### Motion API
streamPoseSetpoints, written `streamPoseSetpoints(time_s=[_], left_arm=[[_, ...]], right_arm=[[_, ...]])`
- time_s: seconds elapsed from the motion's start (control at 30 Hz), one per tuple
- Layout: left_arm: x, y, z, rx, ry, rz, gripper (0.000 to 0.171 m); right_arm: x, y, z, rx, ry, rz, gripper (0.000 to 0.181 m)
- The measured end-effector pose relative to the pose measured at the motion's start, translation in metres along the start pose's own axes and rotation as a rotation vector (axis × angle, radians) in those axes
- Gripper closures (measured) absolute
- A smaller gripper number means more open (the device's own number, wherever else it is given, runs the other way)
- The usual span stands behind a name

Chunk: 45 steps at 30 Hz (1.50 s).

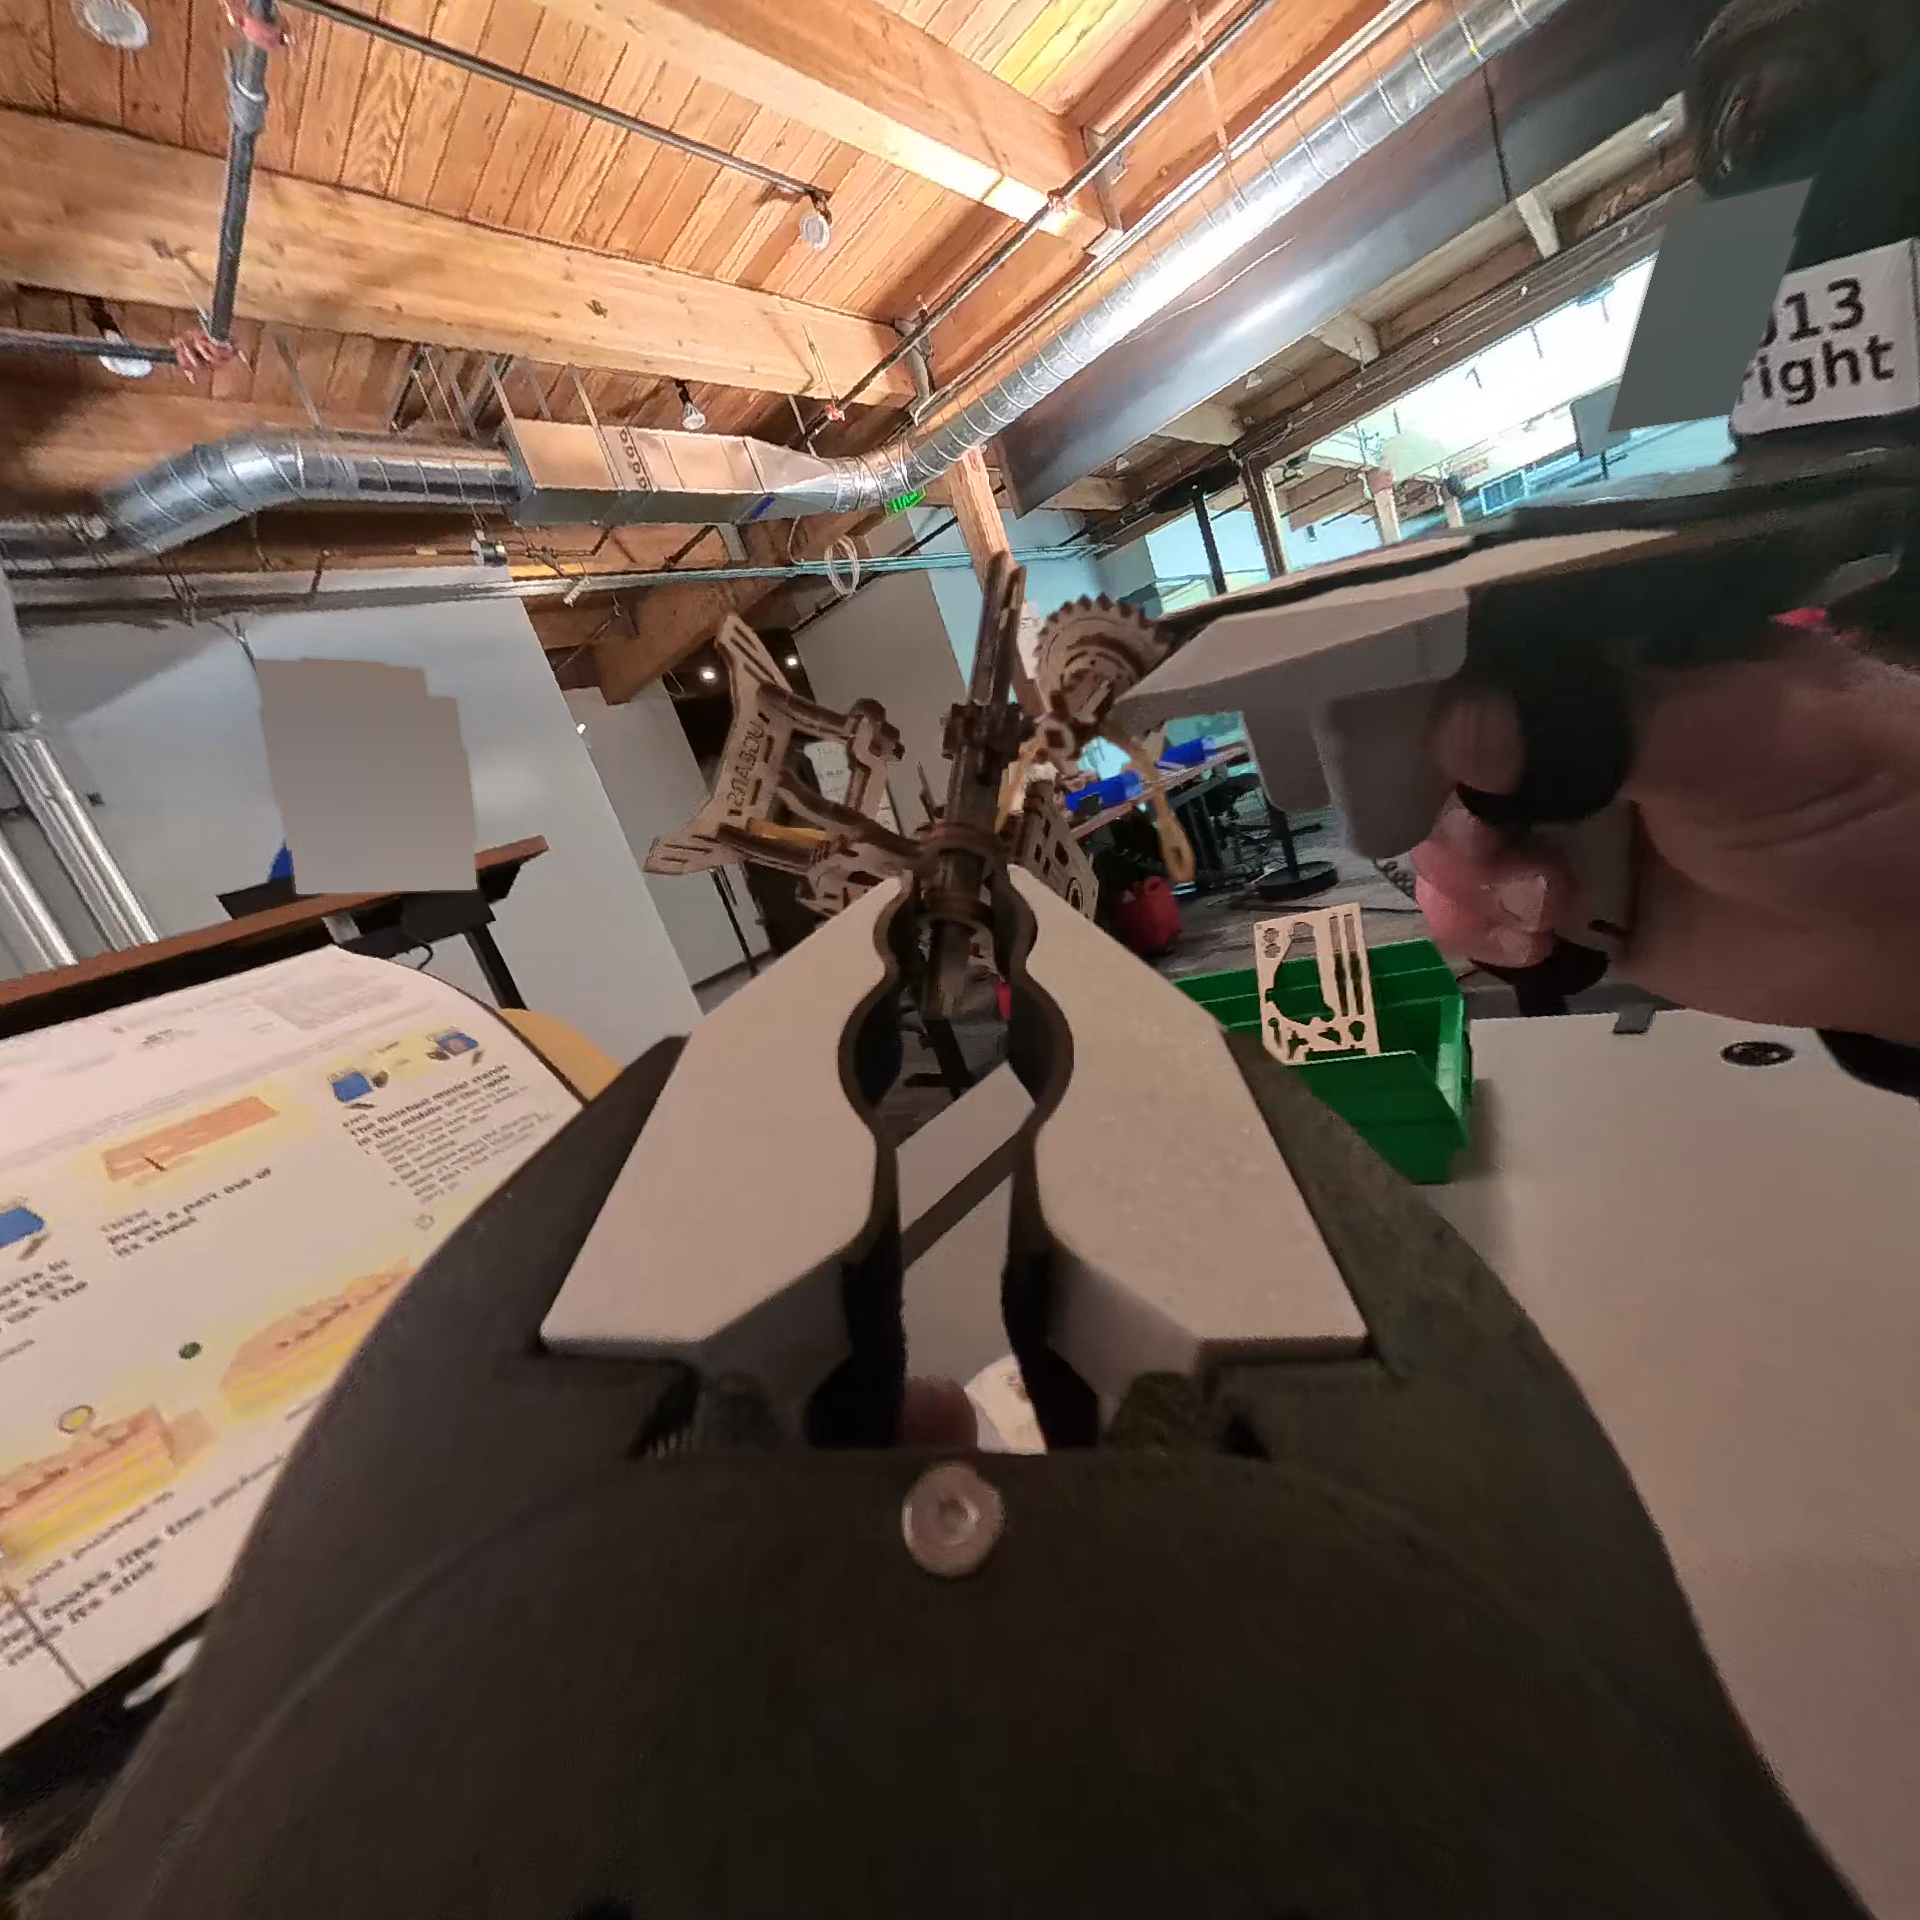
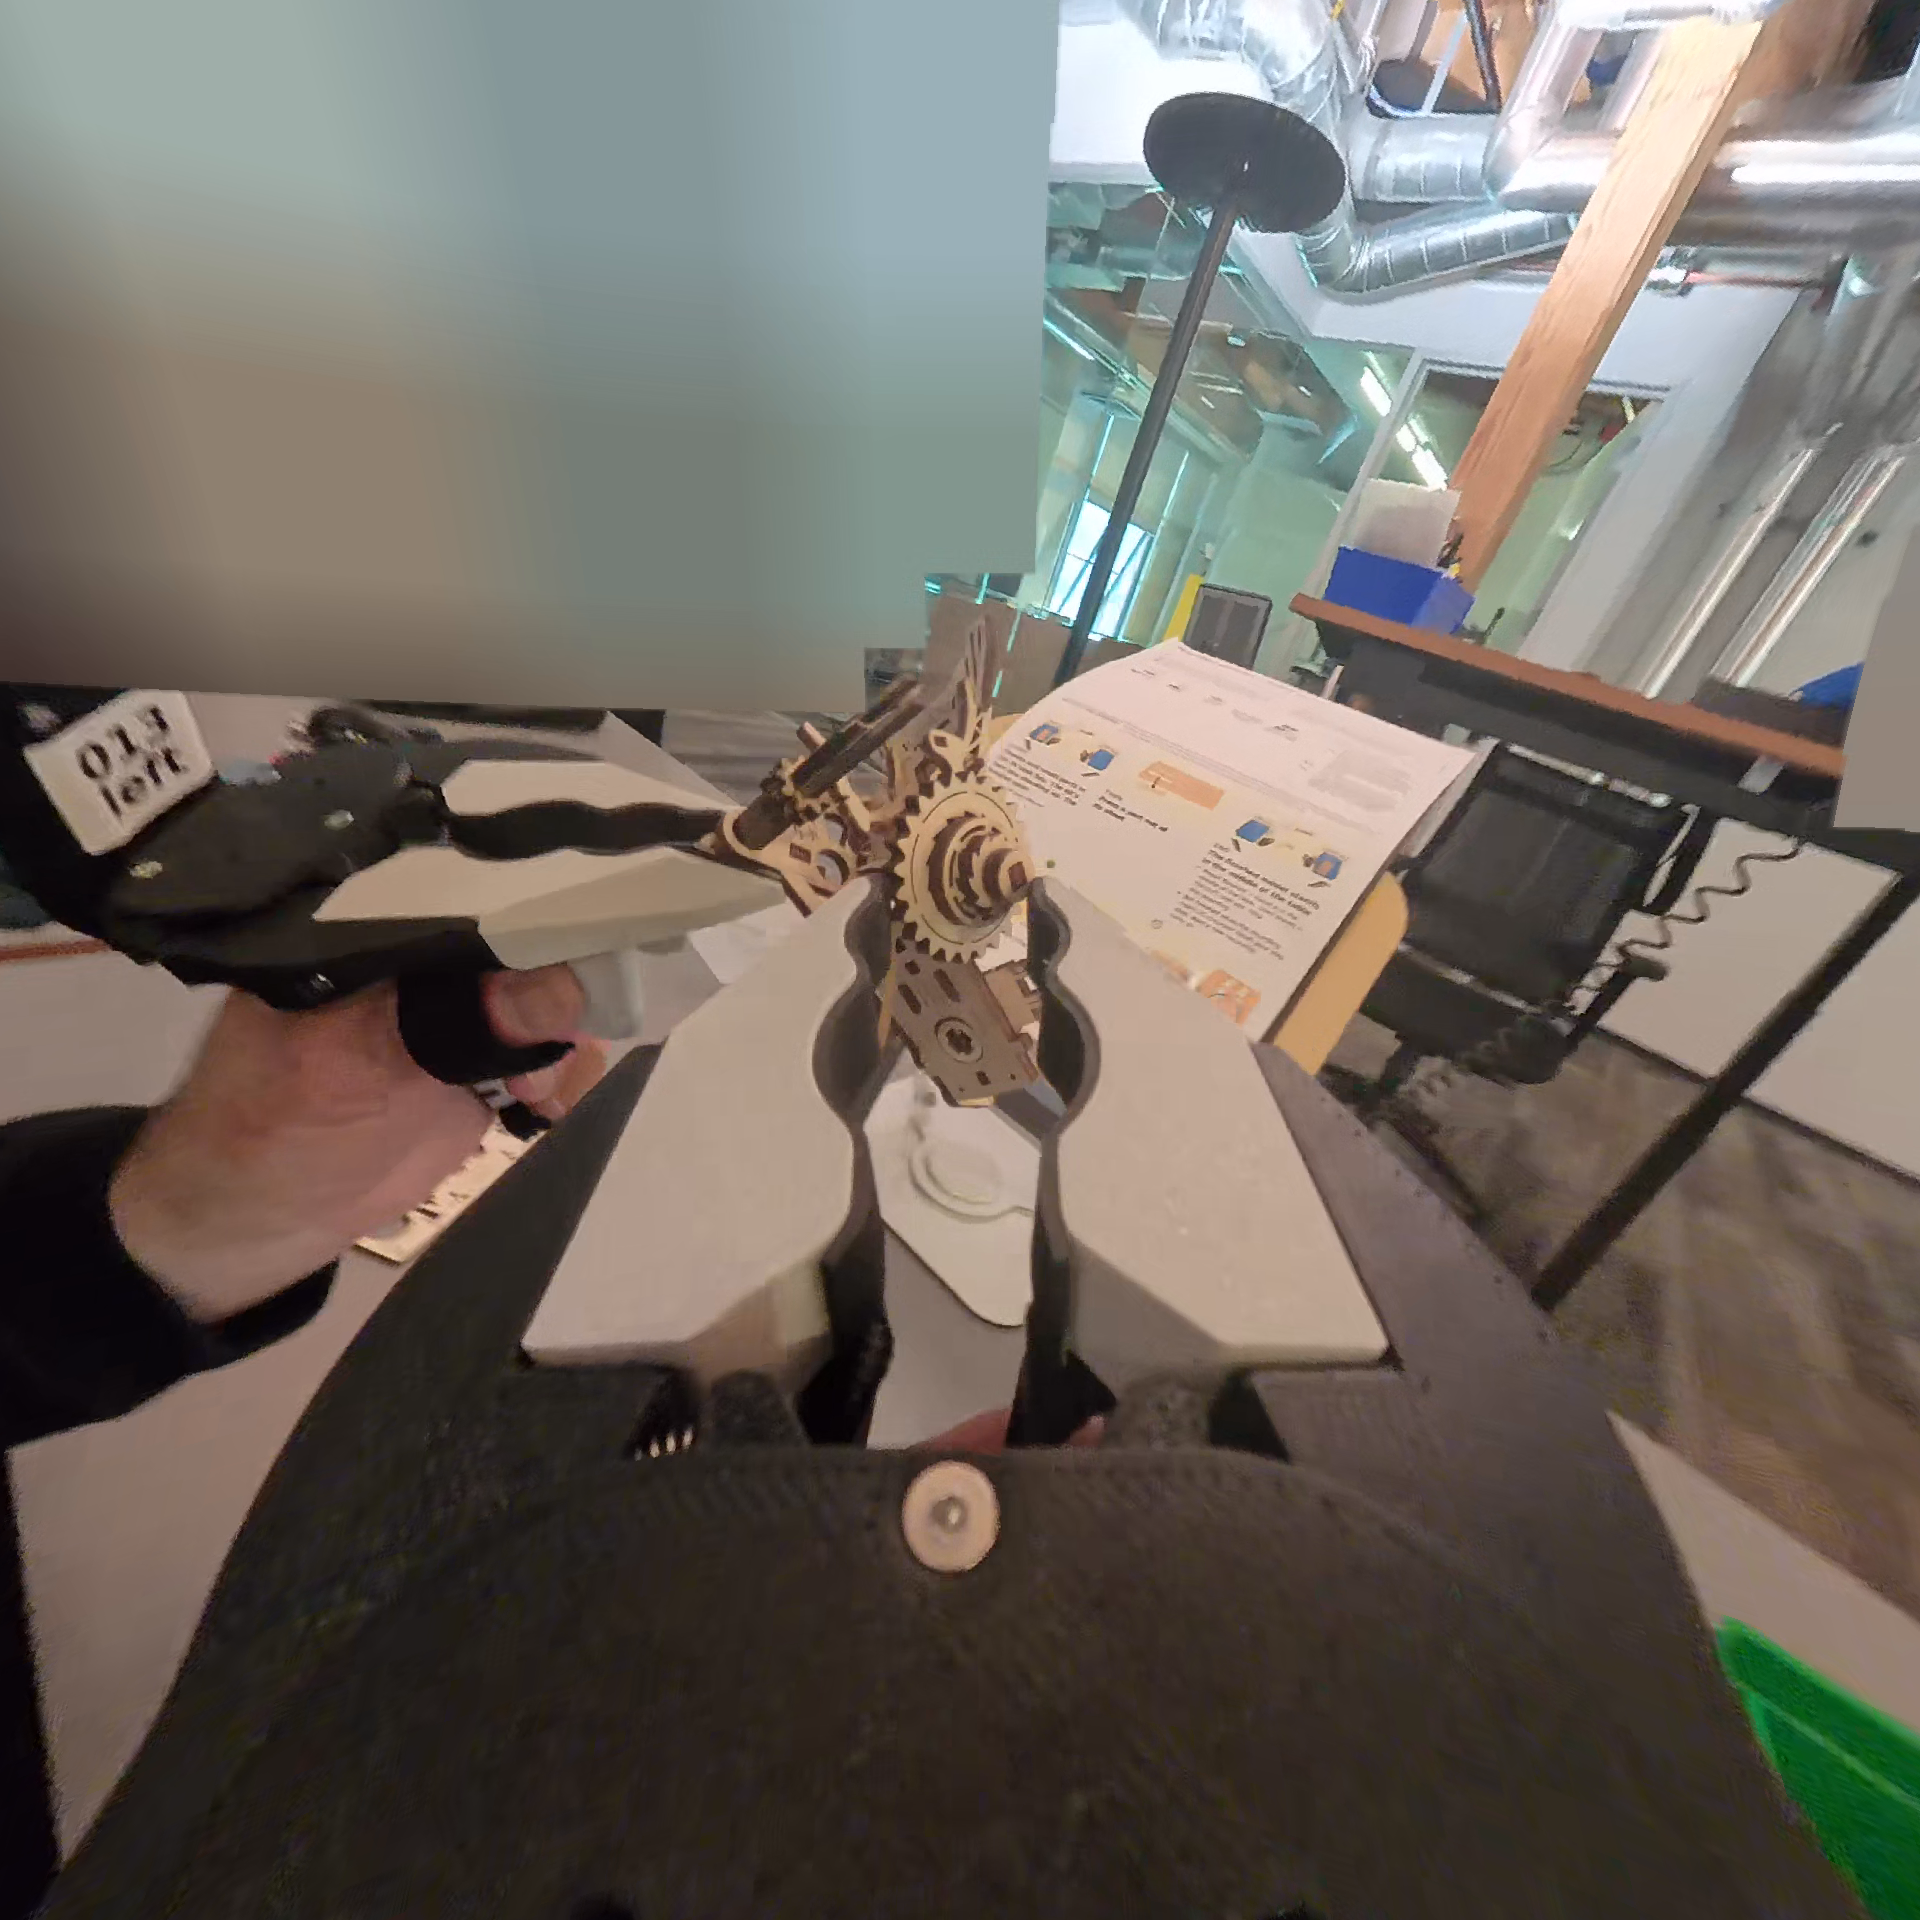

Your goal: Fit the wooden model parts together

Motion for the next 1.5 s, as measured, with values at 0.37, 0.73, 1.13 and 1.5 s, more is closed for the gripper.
streamPoseSetpoints(time_s=[0.37, 0.73, 1.13, 1.5], left_arm=[[0.001, -0.038, -0.003, -0.139, -0.072, 0.222, 0.161], [0.033, -0.116, 0.008, -0.352, -0.216, 0.462, 0.161], [0.091, -0.183, 0.021, -0.728, -0.426, 0.385, 0.161], [0.1, -0.192, 0.029, -0.827, -0.479, 0.274, 0.16]], right_arm=[[0.052, -0.017, 0.022, 0.225, 0.073, -0.659, 0.159], [0.068, -0.027, 0.047, 0.3, 0.096, -0.932, 0.159], [0.069, -0.073, 0.119, 0.198, -0.043, -0.887, 0.159], [0.069, -0.128, 0.143, 0.114, -0.075, -0.881, 0.159]])
Point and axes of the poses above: each gripper's, where its closed fingertips meet, z back along the fingers, y out of its top, x = y × z across the jaws, the point moved 10 cm from there along z, back along the fingers, and after that the axes turned 5 degrees about z, right-handed, at the moved point
